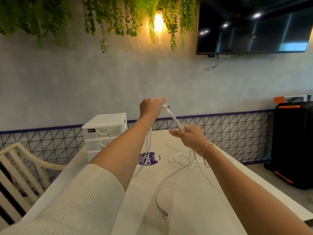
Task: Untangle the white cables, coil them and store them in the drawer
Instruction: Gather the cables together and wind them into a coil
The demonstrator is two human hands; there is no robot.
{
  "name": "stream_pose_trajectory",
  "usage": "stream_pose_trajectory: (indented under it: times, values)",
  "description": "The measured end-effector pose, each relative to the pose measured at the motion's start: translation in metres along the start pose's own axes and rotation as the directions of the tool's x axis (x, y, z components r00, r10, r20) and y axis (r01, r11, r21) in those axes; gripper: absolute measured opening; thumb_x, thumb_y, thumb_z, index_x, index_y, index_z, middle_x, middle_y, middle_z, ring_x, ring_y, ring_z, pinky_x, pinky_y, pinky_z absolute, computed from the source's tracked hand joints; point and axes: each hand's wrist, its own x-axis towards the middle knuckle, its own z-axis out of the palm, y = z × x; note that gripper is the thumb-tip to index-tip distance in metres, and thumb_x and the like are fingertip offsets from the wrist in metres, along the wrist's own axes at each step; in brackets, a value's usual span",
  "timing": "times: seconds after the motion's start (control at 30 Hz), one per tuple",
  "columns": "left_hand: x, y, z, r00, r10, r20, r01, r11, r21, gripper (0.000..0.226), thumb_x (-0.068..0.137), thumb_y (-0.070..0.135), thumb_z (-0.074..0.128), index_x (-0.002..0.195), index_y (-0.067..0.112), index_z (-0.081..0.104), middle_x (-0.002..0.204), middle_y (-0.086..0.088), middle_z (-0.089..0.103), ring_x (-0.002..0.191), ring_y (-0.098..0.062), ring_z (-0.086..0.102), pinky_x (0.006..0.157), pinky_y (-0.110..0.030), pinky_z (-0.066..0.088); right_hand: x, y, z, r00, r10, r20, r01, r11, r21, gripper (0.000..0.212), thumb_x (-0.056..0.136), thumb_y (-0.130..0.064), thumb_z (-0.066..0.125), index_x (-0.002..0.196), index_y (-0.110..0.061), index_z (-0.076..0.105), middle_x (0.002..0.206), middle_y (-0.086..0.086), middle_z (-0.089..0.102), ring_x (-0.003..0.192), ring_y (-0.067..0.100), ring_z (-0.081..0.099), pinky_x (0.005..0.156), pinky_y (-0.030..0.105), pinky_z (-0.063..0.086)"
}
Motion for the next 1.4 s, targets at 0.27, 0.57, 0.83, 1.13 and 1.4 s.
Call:
stream_pose_trajectory:
  times: [0.27, 0.57, 0.83, 1.13, 1.4]
  values:
    - [0.050, 0.024, -0.075, 0.930, -0.163, -0.330, -0.041, 0.845, -0.533, 0.030, 0.083, 0.023, 0.065, 0.100, -0.001, 0.069, 0.059, 0.002, 0.047, 0.052, -0.012, 0.041, 0.049, -0.025, 0.032, -0.020, 0.084, 0.001, 0.955, 0.237, 0.179, -0.162, 0.920, -0.356, 0.052, 0.079, -0.040, 0.070, 0.047, -0.019, 0.035, 0.050, -0.006, 0.036, 0.051, 0.010, 0.033, 0.051, 0.020, 0.027]
    - [0.069, 0.053, -0.100, 0.969, -0.093, -0.230, -0.128, 0.605, -0.786, 0.012, 0.089, 0.022, 0.058, 0.079, 0.017, 0.059, 0.048, 0.005, 0.032, 0.033, -0.008, 0.021, 0.044, -0.021, 0.021, -0.014, 0.089, 0.011, 0.739, 0.508, 0.442, -0.229, 0.807, -0.545, 0.023, 0.071, -0.042, 0.076, 0.074, -0.024, 0.063, 0.062, -0.007, 0.054, 0.056, 0.007, 0.046, 0.057, 0.015, 0.040]
    - [0.063, -0.009, -0.103, 0.969, -0.194, -0.152, -0.050, 0.450, -0.892, 0.036, 0.092, 0.029, 0.054, 0.126, 0.015, 0.053, 0.087, 0.002, 0.047, 0.054, -0.009, 0.044, 0.054, -0.020, 0.035, -0.023, 0.096, -0.032, 0.673, 0.652, 0.348, -0.096, 0.543, -0.834, 0.082, 0.078, -0.072, 0.042, 0.122, -0.003, 0.054, 0.121, 0.005, 0.057, 0.112, 0.022, 0.050, 0.094, 0.028, 0.036]
    - [0.031, -0.089, -0.104, 0.979, -0.177, -0.099, -0.042, 0.300, -0.953, 0.058, 0.093, 0.025, 0.049, 0.040, 0.022, 0.025, 0.033, 0.005, 0.017, 0.034, -0.012, 0.014, 0.045, -0.024, 0.020, -0.009, 0.054, -0.040, 0.691, 0.660, 0.296, -0.188, 0.559, -0.807, 0.081, 0.077, -0.048, 0.069, 0.144, -0.019, 0.033, 0.146, 0.002, 0.036, 0.133, 0.021, 0.036, 0.105, 0.030, 0.034]
    - [-0.005, -0.107, -0.088, 0.992, -0.109, 0.068, 0.098, 0.295, -0.950, 0.065, 0.093, 0.021, 0.051, 0.032, 0.021, 0.027, 0.030, 0.005, 0.021, 0.031, -0.010, 0.017, 0.046, -0.023, 0.024, 0.043, -0.056, 0.097, 0.968, -0.069, 0.241, 0.064, 0.998, 0.028, 0.054, 0.088, -0.050, 0.051, 0.127, -0.013, 0.052, 0.123, 0.006, 0.059, 0.110, 0.019, 0.056, 0.099, 0.038, 0.045]
